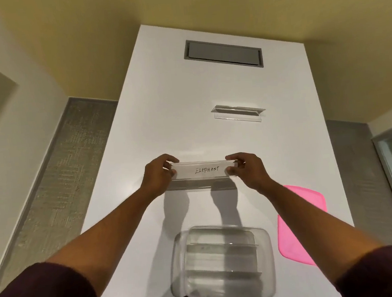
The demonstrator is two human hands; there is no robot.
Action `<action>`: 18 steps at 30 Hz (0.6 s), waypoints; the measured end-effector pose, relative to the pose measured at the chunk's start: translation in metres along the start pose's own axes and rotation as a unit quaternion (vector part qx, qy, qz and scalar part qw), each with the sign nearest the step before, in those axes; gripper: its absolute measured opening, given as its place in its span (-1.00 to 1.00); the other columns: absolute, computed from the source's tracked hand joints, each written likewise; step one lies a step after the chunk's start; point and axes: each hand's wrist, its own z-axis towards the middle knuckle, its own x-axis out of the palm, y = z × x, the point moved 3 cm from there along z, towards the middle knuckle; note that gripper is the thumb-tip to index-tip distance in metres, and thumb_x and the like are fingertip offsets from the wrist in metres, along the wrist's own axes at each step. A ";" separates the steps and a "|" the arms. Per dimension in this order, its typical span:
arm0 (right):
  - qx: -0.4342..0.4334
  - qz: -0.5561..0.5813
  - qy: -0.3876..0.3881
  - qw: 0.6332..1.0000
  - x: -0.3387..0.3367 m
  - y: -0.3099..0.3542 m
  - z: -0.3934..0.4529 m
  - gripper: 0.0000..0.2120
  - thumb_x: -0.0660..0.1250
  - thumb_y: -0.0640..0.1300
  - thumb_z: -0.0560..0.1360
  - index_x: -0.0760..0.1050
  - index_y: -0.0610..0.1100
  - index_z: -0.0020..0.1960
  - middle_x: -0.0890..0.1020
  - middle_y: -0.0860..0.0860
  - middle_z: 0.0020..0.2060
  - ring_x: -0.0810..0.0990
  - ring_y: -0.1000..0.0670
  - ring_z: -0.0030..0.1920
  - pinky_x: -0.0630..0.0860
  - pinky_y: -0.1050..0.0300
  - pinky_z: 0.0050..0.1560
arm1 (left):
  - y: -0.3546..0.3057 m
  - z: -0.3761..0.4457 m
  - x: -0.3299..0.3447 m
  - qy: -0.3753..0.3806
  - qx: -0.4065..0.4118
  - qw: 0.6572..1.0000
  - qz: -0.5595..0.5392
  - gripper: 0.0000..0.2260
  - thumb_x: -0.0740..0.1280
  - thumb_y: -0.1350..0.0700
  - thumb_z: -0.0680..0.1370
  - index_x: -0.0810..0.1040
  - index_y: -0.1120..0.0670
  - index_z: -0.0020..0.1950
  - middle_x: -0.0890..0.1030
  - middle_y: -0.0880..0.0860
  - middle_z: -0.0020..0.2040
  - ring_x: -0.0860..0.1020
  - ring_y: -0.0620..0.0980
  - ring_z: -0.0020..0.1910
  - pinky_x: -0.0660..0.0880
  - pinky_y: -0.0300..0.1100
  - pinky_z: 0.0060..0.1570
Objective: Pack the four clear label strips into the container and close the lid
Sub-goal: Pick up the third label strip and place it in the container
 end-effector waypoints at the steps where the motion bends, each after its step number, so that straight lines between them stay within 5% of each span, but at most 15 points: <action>1: -0.006 -0.021 -0.005 1.000 -0.002 -0.001 -0.008 -0.67 0.57 -0.19 0.39 0.69 -0.05 0.14 0.55 0.12 -0.36 0.50 0.16 -0.34 0.46 0.16 -0.10 | -0.004 -0.006 0.003 0.001 0.007 1.000 0.018 -0.75 0.39 0.31 0.46 0.63 -0.01 0.01 0.62 0.07 -0.13 0.62 0.09 -0.16 0.50 -0.12 -0.15; 8: -0.040 -0.077 -0.036 0.996 -0.012 -0.015 -0.073 -0.69 0.61 -0.07 0.35 0.72 0.05 0.08 0.59 0.13 -0.39 0.54 0.26 -0.34 0.39 0.27 -0.22 | -0.010 -0.050 0.026 0.027 0.053 0.985 0.162 -0.61 0.57 0.09 0.38 0.60 -0.02 0.18 0.44 0.09 0.02 0.52 0.06 -0.06 0.43 -0.17 -0.01; 18: -0.061 -0.086 -0.078 0.991 -0.017 -0.042 -0.133 -0.75 0.50 0.14 0.37 0.66 0.22 0.05 0.65 0.18 -0.29 0.60 0.12 -0.07 0.58 -0.04 -0.01 | -0.014 -0.101 0.047 0.013 0.106 0.973 0.205 -0.70 0.47 0.11 0.48 0.53 -0.05 0.17 0.30 0.01 0.05 0.51 0.04 -0.10 0.44 -0.15 -0.08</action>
